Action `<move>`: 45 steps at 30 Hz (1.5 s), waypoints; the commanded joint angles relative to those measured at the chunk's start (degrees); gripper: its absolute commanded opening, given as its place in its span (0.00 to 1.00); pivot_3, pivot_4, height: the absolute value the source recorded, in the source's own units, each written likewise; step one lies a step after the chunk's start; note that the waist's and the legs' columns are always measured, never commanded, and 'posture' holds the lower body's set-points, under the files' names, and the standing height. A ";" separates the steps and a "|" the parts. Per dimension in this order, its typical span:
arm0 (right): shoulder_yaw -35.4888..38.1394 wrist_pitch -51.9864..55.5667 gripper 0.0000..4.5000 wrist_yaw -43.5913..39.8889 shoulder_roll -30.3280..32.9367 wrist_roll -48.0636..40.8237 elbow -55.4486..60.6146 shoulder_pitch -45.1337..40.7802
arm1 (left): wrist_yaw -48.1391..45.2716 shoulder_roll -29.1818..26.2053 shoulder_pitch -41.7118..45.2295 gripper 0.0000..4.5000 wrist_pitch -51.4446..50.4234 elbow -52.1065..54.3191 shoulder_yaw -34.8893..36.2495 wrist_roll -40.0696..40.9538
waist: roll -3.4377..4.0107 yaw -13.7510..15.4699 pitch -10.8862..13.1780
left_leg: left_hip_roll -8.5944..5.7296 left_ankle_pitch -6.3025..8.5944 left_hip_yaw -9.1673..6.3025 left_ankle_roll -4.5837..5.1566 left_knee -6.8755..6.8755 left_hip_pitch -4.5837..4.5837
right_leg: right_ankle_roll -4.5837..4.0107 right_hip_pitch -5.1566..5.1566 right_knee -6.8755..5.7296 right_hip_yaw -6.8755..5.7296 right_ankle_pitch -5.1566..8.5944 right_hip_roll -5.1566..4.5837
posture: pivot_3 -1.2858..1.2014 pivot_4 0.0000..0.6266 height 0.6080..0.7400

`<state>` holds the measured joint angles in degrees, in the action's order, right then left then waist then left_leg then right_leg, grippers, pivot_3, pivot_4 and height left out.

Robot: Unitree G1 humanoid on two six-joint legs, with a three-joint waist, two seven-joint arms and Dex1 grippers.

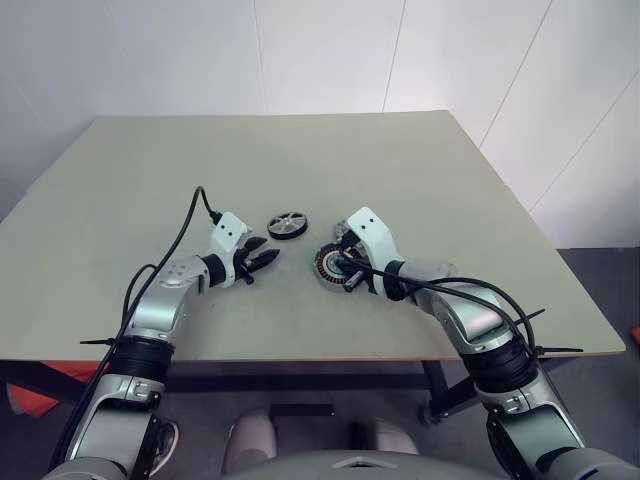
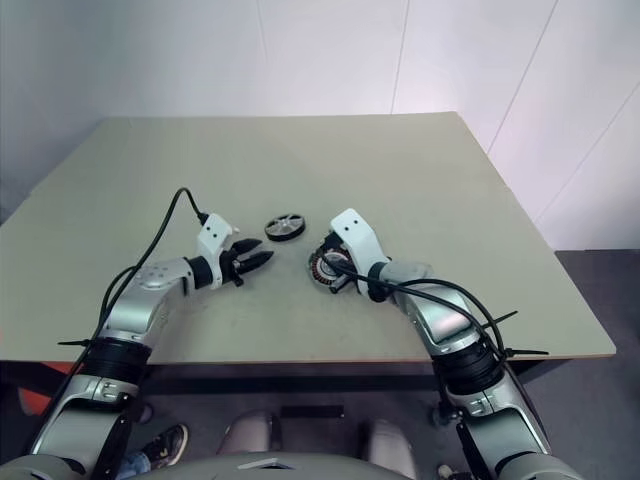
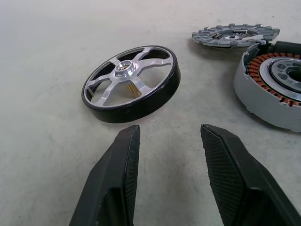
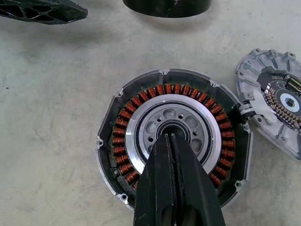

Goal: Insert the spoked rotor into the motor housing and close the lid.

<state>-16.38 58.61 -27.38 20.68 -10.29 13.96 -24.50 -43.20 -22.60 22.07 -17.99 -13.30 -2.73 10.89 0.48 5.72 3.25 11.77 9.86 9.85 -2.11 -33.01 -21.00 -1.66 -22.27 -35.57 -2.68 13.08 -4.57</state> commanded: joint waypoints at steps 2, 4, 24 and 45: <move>3.55 0.15 0.01 -0.92 1.06 -1.67 4.29 -3.77 | 2.04 1.38 1.99 0.48 -1.72 0.56 3.09 2.74 | 0.00 0.01 0.00 | 0.00 0.00 0.00 0.00 0.00 -0.03 | -0.01 -0.02 0.00 0.00 0.00 0.00 | 0.52 0.00 1.00; 4.54 0.60 0.01 -0.98 1.24 -2.27 4.97 -5.10 | 3.63 2.41 2.49 0.48 -3.89 -0.15 4.51 4.00 | 0.00 0.00 0.00 | 0.00 0.00 0.00 0.00 0.00 -0.04 | -0.01 -0.04 0.00 0.00 -0.01 0.00 | 0.52 0.00 1.00; 6.78 1.94 0.01 0.44 2.11 -2.66 4.64 -5.55 | 18.83 17.55 20.11 0.48 -20.45 -28.30 24.18 20.19 | -0.02 1.10 0.01 | -0.05 0.00 -0.03 0.01 -0.07 -0.01 | -0.01 0.07 0.01 -0.01 -0.02 -0.01 | 0.52 0.00 1.00; 7.01 2.57 0.00 1.07 2.63 -3.20 5.26 -4.78 | 27.40 21.93 29.16 0.88 -11.37 -54.04 41.02 30.81 | 0.03 2.82 -0.02 | -0.22 0.04 -0.52 0.09 0.36 1.16 | 0.58 1.45 0.76 -0.04 0.15 -0.15 | 0.52 0.00 1.00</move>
<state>-10.72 61.52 -26.45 23.07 -12.95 16.85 -28.20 -18.12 -1.41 51.29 -31.10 -64.26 37.85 41.71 0.51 8.54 3.22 11.46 9.90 9.32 -2.02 -32.65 -19.84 -1.05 -20.82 -34.81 -2.73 13.21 -4.82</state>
